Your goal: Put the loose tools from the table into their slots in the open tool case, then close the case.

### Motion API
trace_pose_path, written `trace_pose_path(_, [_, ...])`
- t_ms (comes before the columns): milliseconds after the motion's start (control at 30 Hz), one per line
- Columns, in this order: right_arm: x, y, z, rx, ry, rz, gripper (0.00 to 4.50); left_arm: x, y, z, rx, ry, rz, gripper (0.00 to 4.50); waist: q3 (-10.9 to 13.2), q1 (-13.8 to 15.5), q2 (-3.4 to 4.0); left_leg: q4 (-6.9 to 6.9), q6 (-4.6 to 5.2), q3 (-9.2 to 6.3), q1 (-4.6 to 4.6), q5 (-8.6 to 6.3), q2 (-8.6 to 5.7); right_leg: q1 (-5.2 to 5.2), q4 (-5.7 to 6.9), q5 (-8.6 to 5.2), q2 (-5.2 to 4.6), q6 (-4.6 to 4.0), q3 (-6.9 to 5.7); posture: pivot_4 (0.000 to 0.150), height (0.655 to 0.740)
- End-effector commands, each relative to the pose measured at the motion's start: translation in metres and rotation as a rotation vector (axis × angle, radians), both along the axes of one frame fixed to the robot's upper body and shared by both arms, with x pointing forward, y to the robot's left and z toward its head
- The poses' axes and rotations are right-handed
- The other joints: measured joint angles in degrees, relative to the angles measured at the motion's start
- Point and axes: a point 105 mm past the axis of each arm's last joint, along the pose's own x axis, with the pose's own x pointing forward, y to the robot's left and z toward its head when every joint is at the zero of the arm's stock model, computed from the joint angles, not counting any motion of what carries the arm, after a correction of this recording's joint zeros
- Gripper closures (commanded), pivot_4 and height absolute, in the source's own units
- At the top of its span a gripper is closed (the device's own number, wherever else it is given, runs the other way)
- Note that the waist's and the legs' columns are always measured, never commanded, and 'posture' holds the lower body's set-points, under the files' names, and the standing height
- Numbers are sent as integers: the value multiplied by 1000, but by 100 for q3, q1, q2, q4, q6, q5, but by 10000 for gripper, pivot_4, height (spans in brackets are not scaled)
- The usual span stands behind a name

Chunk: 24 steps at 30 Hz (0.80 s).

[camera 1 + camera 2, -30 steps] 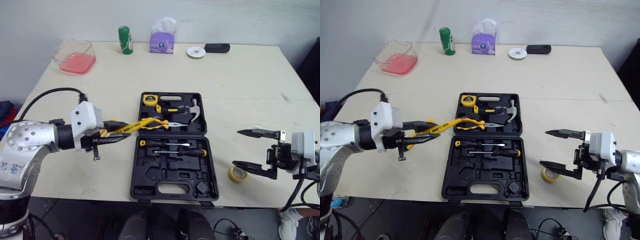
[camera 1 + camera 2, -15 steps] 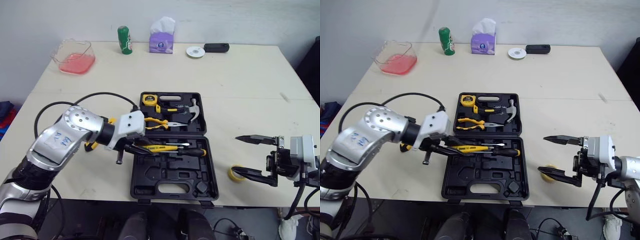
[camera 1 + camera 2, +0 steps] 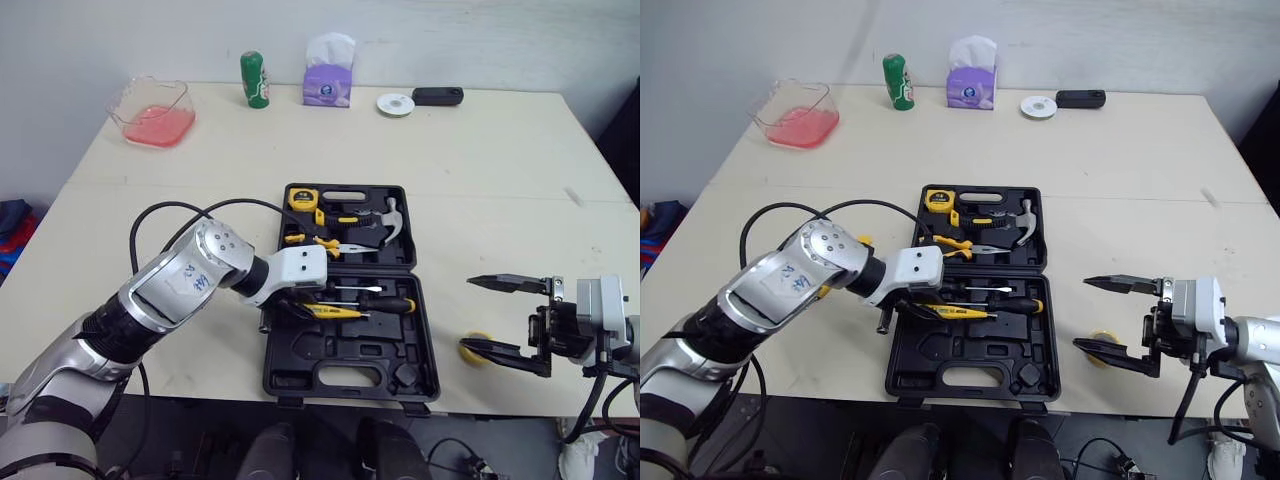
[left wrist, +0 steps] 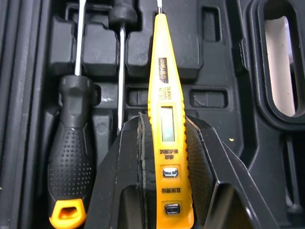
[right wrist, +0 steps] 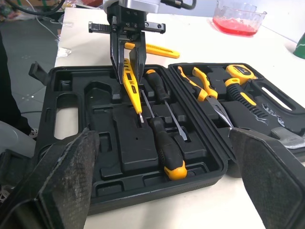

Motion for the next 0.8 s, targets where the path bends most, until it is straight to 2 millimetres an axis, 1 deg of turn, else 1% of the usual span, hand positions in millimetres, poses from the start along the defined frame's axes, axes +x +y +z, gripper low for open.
trace_pose_path(33, [-1, -3, 0, 3, -20, -11, 0, -2, -4, 5, 3, -22, -22, 39620, 0, 2, 0, 0, 0, 0, 0, 0, 0, 0, 0, 0, 0, 0, 0, 1500, 7400])
trace_pose_path(200, [-2, -4, -2, -3, -22, -16, 0, -3, -4, 2, 4, 6, -4, 39620, 0, 22, 0, 2, 1, -1, -2, 1, -1, 0, 0, 0, -2, 0, -1, 1500, 7400])
trace_pose_path(367, [-2, -3, -2, 4, -23, -16, 0, 2, 3, -4, 62, -13, 37, 39620, 0, 43, 0, 3, 1, -1, -1, 1, -1, 0, 2, 0, -1, 0, -1, 1500, 7400])
trace_pose_path(500, [-1, -3, -3, 7, -22, -20, 0, 7, 1, -3, 50, -30, 51, 39620, 0, 61, 0, 3, 1, 0, 0, 1, -1, 1, 3, 0, -1, 0, 0, 1500, 7400])
trace_pose_path(800, [0, -1, -5, 8, -19, -11, 0, 3, -8, -7, 60, -36, -10, 39620, 0, 83, 0, 10, 2, 0, -1, 1, -2, 1, 6, 0, -1, 0, 0, 1500, 7400])
